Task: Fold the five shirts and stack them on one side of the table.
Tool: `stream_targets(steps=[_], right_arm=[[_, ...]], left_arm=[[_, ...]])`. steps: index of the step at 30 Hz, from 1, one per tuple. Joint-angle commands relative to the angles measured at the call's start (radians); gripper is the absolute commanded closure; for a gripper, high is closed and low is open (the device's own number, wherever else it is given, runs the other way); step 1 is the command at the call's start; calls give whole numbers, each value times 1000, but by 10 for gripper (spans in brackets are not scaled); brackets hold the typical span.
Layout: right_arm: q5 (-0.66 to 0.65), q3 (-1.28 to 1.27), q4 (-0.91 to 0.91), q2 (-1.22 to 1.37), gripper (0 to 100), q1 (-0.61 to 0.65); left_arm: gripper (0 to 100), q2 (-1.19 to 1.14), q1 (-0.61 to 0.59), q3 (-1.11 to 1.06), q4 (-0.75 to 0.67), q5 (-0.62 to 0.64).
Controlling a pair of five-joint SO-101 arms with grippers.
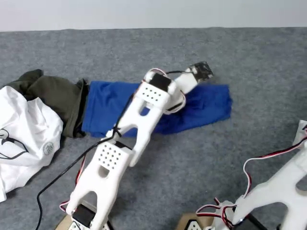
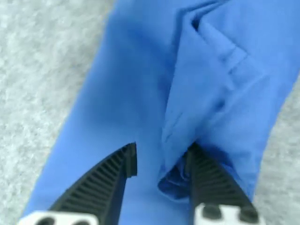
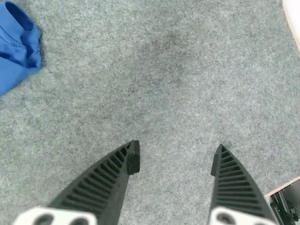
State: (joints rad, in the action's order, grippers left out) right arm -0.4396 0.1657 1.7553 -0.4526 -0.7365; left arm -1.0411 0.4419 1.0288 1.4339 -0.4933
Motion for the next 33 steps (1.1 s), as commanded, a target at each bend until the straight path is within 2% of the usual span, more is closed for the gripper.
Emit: stream_targets(steps=[1,9,17,25,33], right_arm=[[12,48,42,-31,743,-8],[12,-46,41,-79,743,8],[8,-140,39,-170,743,81],[8,-140,39,-177,743,93],[11,-140,39,-179,743,93]], left_arm=[[826,12,-17,36,-15,-9],[826,17,-25,42,-14,-8],[827,6,-43,274,104,-6],[827,-44,-71,278,110,-5],[827,52,44,317,295,-3]])
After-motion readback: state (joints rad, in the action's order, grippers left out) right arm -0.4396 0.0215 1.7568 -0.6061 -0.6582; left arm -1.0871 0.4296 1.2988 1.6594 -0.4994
